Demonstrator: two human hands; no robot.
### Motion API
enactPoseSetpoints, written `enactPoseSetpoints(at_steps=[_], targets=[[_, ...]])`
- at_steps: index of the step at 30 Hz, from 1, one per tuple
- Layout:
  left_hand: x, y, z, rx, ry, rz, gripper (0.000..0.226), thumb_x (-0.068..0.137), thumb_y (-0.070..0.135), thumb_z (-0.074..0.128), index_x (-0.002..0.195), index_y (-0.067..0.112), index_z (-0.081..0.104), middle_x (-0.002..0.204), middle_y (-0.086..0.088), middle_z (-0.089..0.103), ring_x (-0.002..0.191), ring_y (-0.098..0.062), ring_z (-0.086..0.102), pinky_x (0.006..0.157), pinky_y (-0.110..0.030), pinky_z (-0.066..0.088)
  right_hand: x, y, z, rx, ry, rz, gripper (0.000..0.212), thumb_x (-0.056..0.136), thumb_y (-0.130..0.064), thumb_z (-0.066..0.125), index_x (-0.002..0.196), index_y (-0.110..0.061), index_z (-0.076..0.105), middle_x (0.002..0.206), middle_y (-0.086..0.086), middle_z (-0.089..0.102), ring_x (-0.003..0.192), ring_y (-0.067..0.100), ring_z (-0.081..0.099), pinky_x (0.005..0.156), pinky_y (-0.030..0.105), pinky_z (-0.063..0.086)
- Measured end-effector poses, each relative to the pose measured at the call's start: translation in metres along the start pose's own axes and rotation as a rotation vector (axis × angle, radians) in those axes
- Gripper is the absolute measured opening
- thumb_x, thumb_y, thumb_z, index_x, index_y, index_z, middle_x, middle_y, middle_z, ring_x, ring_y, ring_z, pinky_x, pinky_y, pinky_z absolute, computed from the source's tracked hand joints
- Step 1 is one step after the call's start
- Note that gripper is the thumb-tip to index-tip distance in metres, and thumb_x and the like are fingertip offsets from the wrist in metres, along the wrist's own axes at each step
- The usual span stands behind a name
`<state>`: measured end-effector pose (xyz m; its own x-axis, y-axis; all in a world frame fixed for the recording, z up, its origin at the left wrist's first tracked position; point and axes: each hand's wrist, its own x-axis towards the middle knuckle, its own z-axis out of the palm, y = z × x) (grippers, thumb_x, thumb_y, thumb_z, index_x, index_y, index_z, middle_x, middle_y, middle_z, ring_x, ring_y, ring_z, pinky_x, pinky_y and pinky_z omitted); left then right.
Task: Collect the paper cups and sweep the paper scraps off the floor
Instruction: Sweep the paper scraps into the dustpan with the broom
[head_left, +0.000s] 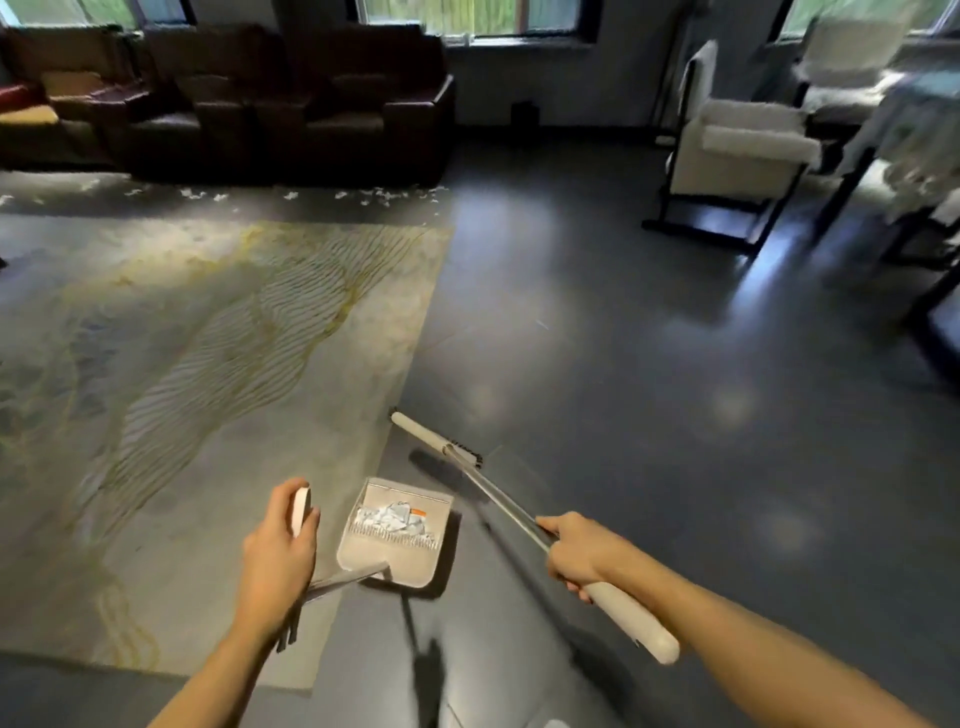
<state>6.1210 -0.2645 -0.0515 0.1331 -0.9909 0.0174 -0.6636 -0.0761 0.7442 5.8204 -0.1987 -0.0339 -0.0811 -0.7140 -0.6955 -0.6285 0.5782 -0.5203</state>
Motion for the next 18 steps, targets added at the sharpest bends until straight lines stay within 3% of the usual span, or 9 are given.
enactPoseSetpoints(at_steps=[6,9,12,15,18], targets=[[0.067,0.098,0.100,0.001,-0.033,0.075,0.026,0.094,0.019,0.054,0.119,0.023,0.047,0.084,-0.019,0.061,0.071,-0.038,0.056,0.066,-0.040,0.045,0.046,0.053,-0.109,0.068,0.123,0.050,0.067,0.081,-0.004,0.041,0.142,-0.031,0.040,0.089,0.010,0.062,0.056,0.020,0.058,0.056,0.036,0.057],[0.107,0.140,0.148,0.004,-0.080,0.129,0.026,0.096,0.021,0.051,0.122,0.022,0.046,0.086,-0.019,0.062,0.072,-0.036,0.055,0.068,-0.037,0.041,0.076,0.068,-0.159,0.127,0.158,0.077,0.066,0.083,-0.003,0.040,0.145,-0.028,0.037,0.077,0.004,0.057,0.051,0.018,0.055,0.046,0.029,0.052],[0.153,0.182,0.202,-0.006,-0.124,0.163,0.031,0.097,0.021,0.049,0.128,0.019,0.045,0.090,-0.014,0.060,0.070,-0.026,0.051,0.071,-0.034,0.040,0.121,0.075,-0.211,0.208,0.199,0.094,0.064,0.079,-0.003,0.041,0.138,-0.028,0.046,0.076,0.007,0.062,0.051,0.020,0.056,0.045,0.027,0.050],[0.209,0.217,0.263,-0.033,-0.169,0.197,0.032,0.097,0.021,0.048,0.129,0.025,0.044,0.110,-0.010,0.061,0.084,-0.023,0.055,0.077,-0.035,0.047,0.181,0.074,-0.269,0.291,0.239,0.115,0.064,0.078,-0.004,0.044,0.136,-0.028,0.048,0.075,0.007,0.062,0.048,0.017,0.055,0.042,0.024,0.047],[0.263,0.258,0.315,-0.036,-0.230,0.192,0.034,0.098,0.026,0.047,0.131,0.027,0.041,0.120,-0.011,0.061,0.099,-0.029,0.060,0.085,-0.043,0.052,0.233,0.063,-0.334,0.335,0.259,0.110,0.058,0.076,-0.003,0.044,0.131,-0.023,0.053,0.066,0.005,0.058,0.045,0.015,0.053,0.041,0.022,0.044]])
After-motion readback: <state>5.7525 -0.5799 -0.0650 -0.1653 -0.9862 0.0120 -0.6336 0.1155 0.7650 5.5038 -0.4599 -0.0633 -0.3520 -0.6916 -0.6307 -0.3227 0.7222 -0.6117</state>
